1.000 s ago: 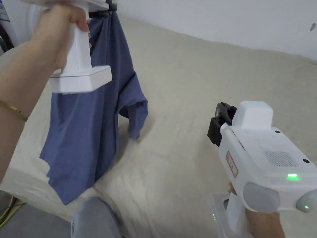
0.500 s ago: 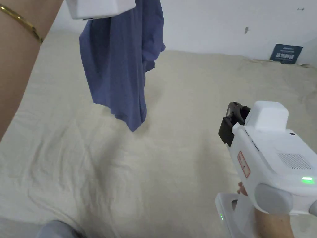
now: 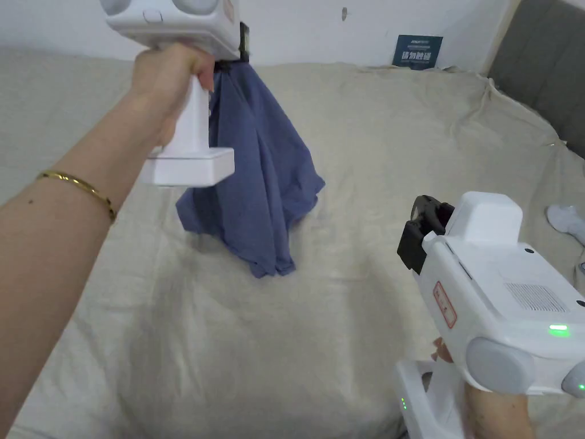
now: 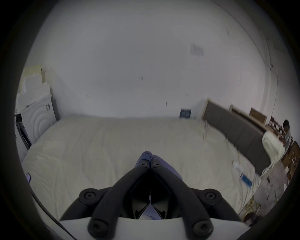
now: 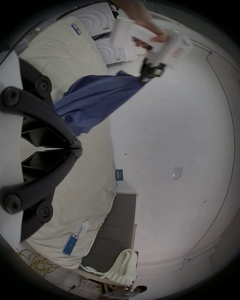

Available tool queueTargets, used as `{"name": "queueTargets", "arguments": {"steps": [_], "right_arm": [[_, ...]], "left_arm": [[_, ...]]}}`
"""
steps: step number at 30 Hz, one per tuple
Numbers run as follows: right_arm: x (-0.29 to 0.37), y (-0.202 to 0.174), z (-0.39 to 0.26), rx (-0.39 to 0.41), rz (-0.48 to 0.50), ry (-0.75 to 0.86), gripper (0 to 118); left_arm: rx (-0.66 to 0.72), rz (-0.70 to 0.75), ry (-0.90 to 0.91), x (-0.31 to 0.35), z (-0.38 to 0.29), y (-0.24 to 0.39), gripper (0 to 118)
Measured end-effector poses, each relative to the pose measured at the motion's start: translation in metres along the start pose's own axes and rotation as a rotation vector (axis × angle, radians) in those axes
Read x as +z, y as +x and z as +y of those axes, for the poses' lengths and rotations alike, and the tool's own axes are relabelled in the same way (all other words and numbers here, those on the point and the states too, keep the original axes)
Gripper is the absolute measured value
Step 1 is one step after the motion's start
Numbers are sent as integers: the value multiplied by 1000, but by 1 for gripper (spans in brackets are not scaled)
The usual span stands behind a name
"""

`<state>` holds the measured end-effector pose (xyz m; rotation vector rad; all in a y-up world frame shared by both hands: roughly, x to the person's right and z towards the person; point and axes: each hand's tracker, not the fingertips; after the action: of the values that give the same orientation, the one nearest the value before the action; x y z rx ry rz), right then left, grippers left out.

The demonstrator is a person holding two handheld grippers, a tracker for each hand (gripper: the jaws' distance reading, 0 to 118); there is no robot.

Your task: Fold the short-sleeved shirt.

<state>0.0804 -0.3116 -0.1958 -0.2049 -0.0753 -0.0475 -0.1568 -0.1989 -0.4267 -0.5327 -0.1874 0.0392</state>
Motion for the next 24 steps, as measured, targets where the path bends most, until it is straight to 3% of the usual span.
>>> {"name": "queueTargets", "arguments": {"steps": [13,14,16,19,21,23,24], "right_arm": [[-21,-7,-22,-11,24,-84,0],[-23,-8,-24,-13,27,-89,0],[-24,-11,-25,-9,34,-97,0],[-24,-15,-25,7,47,-97,0],[-24,-17,-23,12,50,-93,0],[-25,-19,-22,8,54,-89,0],[-24,-19,-20,8,56,-86,0]], "left_arm": [[-79,62,-526,-95,-204,4,0],[-58,63,-531,-97,-210,5,8],[-41,68,-533,-97,-215,5,11],[-52,81,-523,-93,-206,2,29],[-53,82,-519,-89,-196,-5,65],[-22,62,-481,-82,-185,-14,115],[3,43,-418,-73,-178,-17,118]]}}
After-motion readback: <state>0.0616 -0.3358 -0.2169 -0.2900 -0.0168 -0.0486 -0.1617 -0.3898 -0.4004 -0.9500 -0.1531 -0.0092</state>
